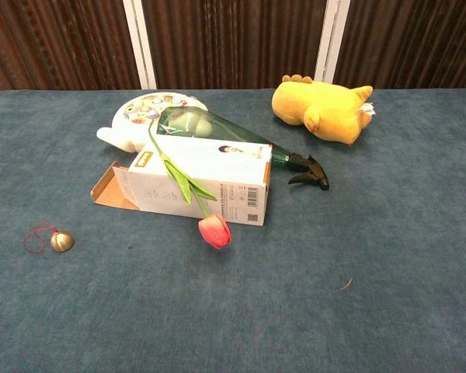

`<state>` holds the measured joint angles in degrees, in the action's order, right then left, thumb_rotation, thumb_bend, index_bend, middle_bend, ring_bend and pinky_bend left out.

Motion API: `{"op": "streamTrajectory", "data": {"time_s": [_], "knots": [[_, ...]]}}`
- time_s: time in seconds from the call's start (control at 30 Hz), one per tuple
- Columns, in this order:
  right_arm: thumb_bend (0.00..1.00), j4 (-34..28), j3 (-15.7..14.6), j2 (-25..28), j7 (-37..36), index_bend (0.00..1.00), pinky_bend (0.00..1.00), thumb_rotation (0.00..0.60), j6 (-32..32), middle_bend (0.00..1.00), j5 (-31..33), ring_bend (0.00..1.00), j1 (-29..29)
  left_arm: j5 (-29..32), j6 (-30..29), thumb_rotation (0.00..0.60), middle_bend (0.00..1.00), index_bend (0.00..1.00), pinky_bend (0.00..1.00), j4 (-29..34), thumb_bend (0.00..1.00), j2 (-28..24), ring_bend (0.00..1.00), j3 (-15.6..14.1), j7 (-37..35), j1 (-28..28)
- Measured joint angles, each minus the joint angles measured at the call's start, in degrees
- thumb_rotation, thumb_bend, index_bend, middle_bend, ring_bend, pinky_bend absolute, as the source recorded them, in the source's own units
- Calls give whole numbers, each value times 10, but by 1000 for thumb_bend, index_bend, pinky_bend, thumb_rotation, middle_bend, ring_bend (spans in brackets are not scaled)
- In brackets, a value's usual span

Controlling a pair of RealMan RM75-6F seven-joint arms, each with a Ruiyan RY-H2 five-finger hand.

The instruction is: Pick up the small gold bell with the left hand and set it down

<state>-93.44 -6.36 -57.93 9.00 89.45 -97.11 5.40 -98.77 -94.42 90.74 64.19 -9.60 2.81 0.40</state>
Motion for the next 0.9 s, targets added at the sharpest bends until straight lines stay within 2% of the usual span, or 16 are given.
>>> {"op": "streamTrajectory", "data": {"time_s": [0.2,0.3,0.33,0.37,0.43,0.5,0.57,0.63,0.7,0.9], "knots": [[241,-2,2,1,-4,0,0,600,-25,0,2,0,-14,-13,25,600,0,0,122,2,410,13,0,3,21,-12],[241,-3,2,2,-7,0,0,600,-39,0,4,0,-21,-14,53,600,16,0,183,5,411,27,12,8,29,-25],[241,-4,2,2,-8,0,0,600,-43,0,4,0,-23,-14,61,600,54,2,253,5,411,33,57,12,32,-30],[241,-5,2,3,-9,0,0,600,-47,0,5,0,-26,-13,70,600,119,18,352,3,414,44,143,18,38,-37],[241,-6,1,3,-10,0,0,600,-50,0,6,0,-28,-12,79,600,411,115,669,-5,426,64,485,29,48,-47],[241,-7,1,3,-9,0,0,600,-51,0,4,0,-28,-13,93,600,681,233,886,-25,431,92,742,40,52,-61],[242,-7,0,1,-5,0,0,600,-54,0,4,0,-30,-14,111,600,857,336,988,-48,438,124,897,49,48,-77],[241,-8,0,-1,0,0,0,600,-59,0,6,0,-31,-16,119,600,957,411,1000,-74,447,154,974,58,43,-89],[242,-9,0,-3,6,0,0,600,-64,0,7,0,-33,-19,123,600,994,438,1000,-109,448,189,997,67,38,-101],[241,-11,-1,-4,10,0,0,600,-71,0,11,0,-36,-21,141,600,1000,469,1000,-199,447,273,1000,85,19,-136]]}}
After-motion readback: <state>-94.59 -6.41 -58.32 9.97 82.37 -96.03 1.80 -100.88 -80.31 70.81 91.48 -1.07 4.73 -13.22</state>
